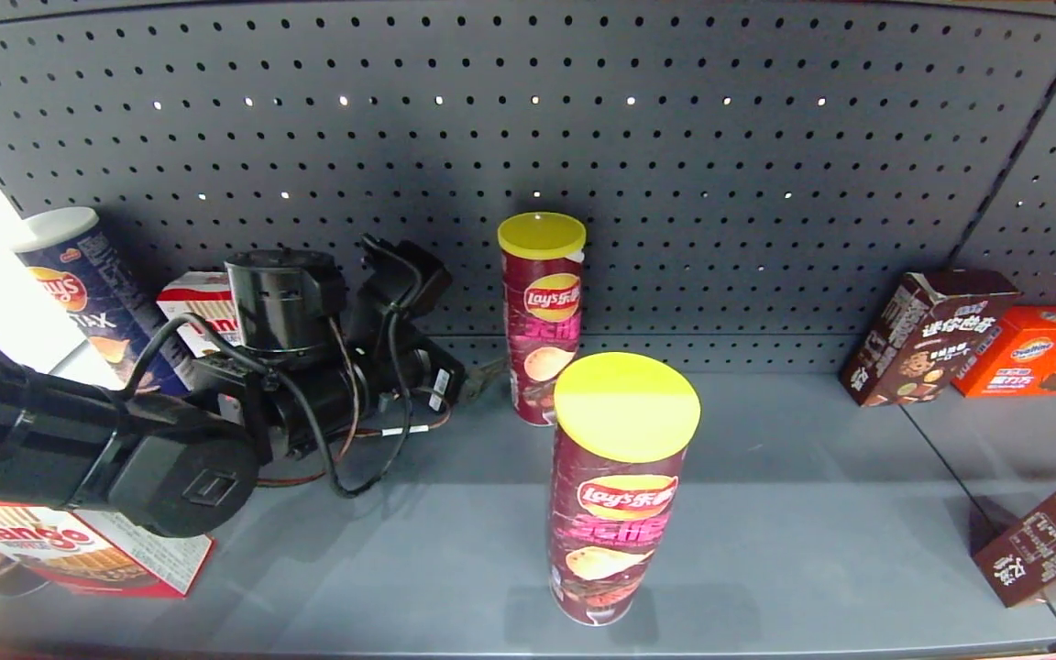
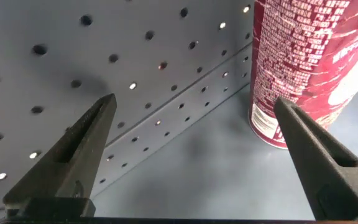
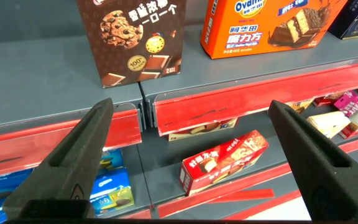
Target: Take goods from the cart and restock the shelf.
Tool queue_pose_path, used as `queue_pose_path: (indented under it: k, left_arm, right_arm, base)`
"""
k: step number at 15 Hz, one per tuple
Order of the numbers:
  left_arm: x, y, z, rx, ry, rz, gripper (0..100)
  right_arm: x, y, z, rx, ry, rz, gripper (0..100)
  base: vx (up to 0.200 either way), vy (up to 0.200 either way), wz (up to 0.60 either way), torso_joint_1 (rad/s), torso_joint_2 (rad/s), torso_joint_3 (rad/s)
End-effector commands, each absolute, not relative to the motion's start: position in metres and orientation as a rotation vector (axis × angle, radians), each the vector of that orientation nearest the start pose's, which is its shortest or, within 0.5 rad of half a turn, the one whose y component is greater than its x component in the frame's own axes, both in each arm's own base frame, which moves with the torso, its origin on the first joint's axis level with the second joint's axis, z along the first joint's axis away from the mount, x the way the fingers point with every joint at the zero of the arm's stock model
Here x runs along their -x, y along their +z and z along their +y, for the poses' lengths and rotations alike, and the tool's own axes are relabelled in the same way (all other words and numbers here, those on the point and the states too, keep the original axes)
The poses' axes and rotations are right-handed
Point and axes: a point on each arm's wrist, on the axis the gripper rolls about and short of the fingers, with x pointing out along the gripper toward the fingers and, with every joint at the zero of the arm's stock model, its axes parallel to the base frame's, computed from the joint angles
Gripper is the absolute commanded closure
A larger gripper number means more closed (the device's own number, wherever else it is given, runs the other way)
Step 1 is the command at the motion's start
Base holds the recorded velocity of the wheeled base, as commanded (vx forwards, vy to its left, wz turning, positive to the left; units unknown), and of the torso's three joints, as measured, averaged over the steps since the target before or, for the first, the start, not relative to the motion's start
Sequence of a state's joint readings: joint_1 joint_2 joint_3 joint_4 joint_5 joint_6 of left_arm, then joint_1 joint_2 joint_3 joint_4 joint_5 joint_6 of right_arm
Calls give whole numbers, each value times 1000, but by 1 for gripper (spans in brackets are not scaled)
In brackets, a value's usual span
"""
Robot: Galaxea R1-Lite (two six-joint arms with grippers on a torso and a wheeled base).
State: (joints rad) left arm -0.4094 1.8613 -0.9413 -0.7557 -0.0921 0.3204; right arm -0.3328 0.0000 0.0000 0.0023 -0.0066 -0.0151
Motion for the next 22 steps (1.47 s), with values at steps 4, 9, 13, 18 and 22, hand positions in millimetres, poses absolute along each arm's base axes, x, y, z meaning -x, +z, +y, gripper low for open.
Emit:
queue_pose_path:
  k: [4, 9, 13, 18, 22]
  left_arm:
    - [-328, 174, -152, -341, -540, 82, 0]
    - [-326, 173, -151, -343, -544, 86, 0]
    - [-307, 202, -145, -318, -537, 8, 0]
    - [-268, 247, -133, -291, -536, -128, 0]
    - [-168, 251, -96, -259, -582, -192, 0]
  right_arm:
    - [22, 75, 7, 15, -341, 4, 0]
    - [22, 75, 7, 15, -341, 4, 0]
    - [22, 75, 7, 15, -341, 4, 0]
    - [22, 75, 7, 15, -341, 4, 0]
    - [22, 75, 7, 15, -341, 4, 0]
  base:
    - [0, 0, 0, 0, 0, 0]
    - [0, 0, 0, 0, 0, 0]
    - [0, 0, 0, 0, 0, 0]
    - [0, 0, 0, 0, 0, 0]
    - [0, 0, 0, 0, 0, 0]
